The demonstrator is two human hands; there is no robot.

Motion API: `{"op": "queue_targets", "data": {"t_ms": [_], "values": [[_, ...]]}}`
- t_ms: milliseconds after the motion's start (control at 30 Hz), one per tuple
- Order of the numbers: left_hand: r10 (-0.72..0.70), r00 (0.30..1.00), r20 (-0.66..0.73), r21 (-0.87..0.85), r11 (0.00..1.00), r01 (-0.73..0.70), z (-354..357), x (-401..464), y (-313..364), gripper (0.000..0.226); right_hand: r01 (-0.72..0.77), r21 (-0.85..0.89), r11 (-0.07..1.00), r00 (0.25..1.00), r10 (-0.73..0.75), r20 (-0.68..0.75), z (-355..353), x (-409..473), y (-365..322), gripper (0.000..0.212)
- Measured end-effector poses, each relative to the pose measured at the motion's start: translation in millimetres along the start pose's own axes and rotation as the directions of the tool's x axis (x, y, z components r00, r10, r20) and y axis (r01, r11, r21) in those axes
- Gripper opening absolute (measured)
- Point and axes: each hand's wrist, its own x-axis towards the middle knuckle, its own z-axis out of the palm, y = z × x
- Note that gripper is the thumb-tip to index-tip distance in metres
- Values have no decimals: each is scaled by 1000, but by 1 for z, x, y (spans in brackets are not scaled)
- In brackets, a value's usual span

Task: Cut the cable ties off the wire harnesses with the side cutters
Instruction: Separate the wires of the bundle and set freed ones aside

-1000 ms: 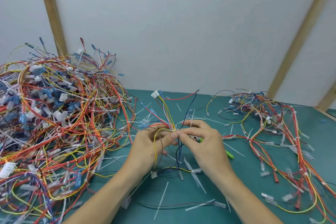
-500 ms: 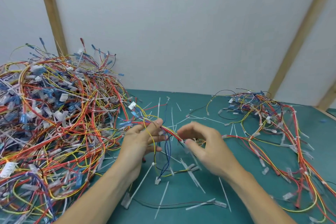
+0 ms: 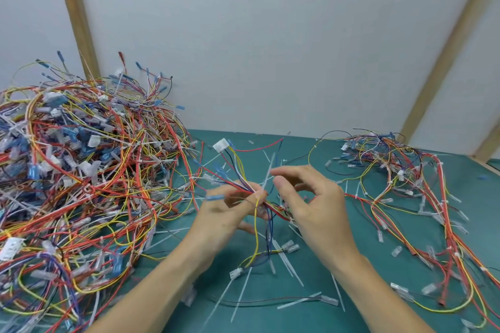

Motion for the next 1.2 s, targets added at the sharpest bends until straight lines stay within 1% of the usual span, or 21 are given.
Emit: {"op": "queue_targets", "data": {"t_ms": [133, 233, 267, 333, 400, 433, 500, 567, 633, 733, 833, 933, 967, 1000, 1033, 1100, 1167, 1200], "values": [[18, 1000, 24, 82, 996, -20, 4, -1, -4, 12, -86, 55, 995, 995, 82, 60, 1, -1, 1, 11], [48, 998, 52, 160, 986, -56, 4, 0, -5, 9, -149, 66, 987, 987, 144, 64, 0, -1, 4, 7], [56, 997, 57, 173, 983, -65, 5, 0, -4, 8, -169, 69, 983, 984, 164, 69, 1, -2, 3, 8], [69, 996, 49, 192, 978, -77, 6, 0, -4, 6, -230, 69, 971, 971, 223, 91, 1, -2, 3, 17], [73, 996, 41, 213, 974, -80, 6, 1, -4, 6, -286, 72, 955, 953, 276, 124, 1, 0, 6, 14], [74, 996, 41, 219, 972, -82, 5, 1, -5, 6, -302, 89, 949, 947, 288, 144, 1, 0, 6, 10], [78, 996, 38, 217, 973, -85, 5, 0, -4, 6, -313, 134, 940, 943, 291, 160, 2, 1, 7, 16], [89, 996, 7, 191, 978, -89, 5, 0, -4, 6, -299, 165, 940, 951, 281, 126, 4, 1, 7, 24], [89, 996, -28, 153, 985, -84, 7, -1, -4, 6, -283, 186, 941, 959, 274, 71, 7, 1, 6, 26], [34, 999, -32, 124, 992, -30, 11, -1, -3, 10, -267, 197, 943, 963, 270, 11, 10, 1, 10, 25], [-45, 998, -37, 34, 998, 47, 6, 1, -2, 9, -283, 208, 936, 959, 280, 45, 10, 4, 12, 21], [-142, 989, -32, -140, 981, 136, -4, 5, 3, 8, -312, 197, 930, 947, 288, 139, 2, 7, 16, 16], [-158, 987, -27, -204, 968, 149, -8, 7, 4, 14, -316, 176, 932, 943, 288, 166, -2, 9, 17, 18], [-177, 984, -27, -269, 949, 164, -12, 10, 6, 18, -307, 122, 944, 941, 282, 187, -7, 9, 20, 22], [-197, 980, -34, -326, 929, 175, -15, 13, 6, 19, -276, 30, 961, 943, 265, 203, -12, 10, 23, 25], [-243, 969, -52, -424, 884, 199, -18, 17, 7, 16, -158, -191, 969, 947, 203, 247, -22, 9, 28, 21], [-299, 951, -73, -522, 825, 219, -21, 19, 8, 14, -64, -280, 958, 936, 154, 316, -26, 8, 29, 12], [-324, 943, -80, -550, 803, 229, -21, 19, 8, 15, -41, -292, 955, 925, 147, 350, -26, 8, 30, 15]]}}
